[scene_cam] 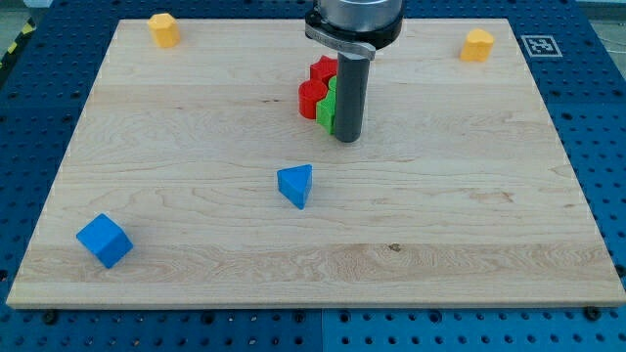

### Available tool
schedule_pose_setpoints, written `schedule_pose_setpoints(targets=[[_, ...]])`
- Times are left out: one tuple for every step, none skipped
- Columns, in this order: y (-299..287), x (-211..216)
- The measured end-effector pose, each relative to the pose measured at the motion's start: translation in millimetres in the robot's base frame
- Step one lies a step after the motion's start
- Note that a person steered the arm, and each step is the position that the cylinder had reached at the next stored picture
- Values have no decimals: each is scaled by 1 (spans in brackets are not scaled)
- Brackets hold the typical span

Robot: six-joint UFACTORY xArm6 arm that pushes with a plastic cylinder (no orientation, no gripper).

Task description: Place your arm to the top left of the red star

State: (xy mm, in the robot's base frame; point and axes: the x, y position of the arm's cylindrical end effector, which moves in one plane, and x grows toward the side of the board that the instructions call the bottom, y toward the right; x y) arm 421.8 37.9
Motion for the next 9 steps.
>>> schedule_pose_setpoints(targets=[[1, 0], [1, 0], [16, 0], [65, -5], [78, -57], [51, -110], [12, -122], [-7, -131], [-7, -145]])
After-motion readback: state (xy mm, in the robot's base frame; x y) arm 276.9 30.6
